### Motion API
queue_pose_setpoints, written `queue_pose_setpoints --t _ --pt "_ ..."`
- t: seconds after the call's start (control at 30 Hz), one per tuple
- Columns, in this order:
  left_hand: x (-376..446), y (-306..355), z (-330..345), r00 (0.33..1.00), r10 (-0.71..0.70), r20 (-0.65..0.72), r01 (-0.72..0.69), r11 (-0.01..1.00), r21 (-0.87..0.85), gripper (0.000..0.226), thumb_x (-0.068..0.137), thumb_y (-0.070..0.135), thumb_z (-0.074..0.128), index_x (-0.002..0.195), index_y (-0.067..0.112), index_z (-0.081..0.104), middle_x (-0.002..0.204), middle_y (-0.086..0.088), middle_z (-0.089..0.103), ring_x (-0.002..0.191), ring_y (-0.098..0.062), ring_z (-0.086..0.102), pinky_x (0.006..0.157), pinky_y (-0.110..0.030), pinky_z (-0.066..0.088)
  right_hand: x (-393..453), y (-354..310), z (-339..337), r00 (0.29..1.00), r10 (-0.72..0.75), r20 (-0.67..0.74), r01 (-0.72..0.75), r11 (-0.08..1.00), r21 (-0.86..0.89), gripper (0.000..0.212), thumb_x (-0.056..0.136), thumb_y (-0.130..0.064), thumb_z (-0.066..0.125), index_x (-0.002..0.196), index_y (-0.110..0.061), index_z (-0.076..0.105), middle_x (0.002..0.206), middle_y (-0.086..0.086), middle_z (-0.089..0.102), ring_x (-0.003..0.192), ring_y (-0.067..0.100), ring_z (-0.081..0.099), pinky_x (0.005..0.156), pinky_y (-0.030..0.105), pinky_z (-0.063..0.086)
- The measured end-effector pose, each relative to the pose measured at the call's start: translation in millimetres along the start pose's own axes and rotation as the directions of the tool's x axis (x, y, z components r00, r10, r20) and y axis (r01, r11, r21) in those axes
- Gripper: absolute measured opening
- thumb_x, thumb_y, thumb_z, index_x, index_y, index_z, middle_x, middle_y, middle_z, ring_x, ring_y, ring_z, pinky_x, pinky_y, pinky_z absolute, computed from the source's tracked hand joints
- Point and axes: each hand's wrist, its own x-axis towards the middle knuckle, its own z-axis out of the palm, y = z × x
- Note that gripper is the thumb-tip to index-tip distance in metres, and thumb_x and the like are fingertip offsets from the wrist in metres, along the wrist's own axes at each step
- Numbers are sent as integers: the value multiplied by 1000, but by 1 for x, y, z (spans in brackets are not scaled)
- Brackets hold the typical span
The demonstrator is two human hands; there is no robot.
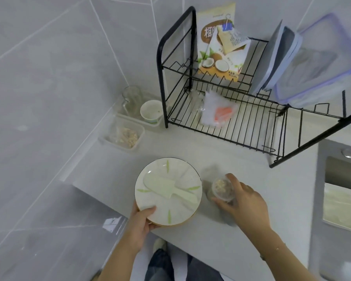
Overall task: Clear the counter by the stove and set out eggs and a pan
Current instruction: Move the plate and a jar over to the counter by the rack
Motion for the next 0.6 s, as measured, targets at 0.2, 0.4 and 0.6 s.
queue_pose_setpoints --t 0.2,0.4,0.6 --pt "11 10 -10 999 -20 45 17 998 67 62 78 8 65 133 30 46 123 -1 65 109 -30 62 69 -43 57 -11 -11 13 999 -6 -31 3 996 -86 68 67 -63 71 121 -25 53 82 -3 66 72 23 62 60 31 45" --pt "27 24 -24 996 -55 69 39 977 209 43 94 1 52 130 23 45 123 -5 63 108 -28 62 69 -43 59 -18 -22 11 999 34 -33 -38 991 -130 73 73 -63 66 132 -25 51 84 -3 64 76 24 61 63 34 46" --pt "34 24 -30 997 54 -56 -20 875 483 26 90 -2 53 113 9 49 114 -11 59 99 -28 59 53 -31 59 -21 -29 5 998 52 22 -48 987 -152 81 73 -63 64 141 -23 45 101 1 65 94 27 62 85 42 49"
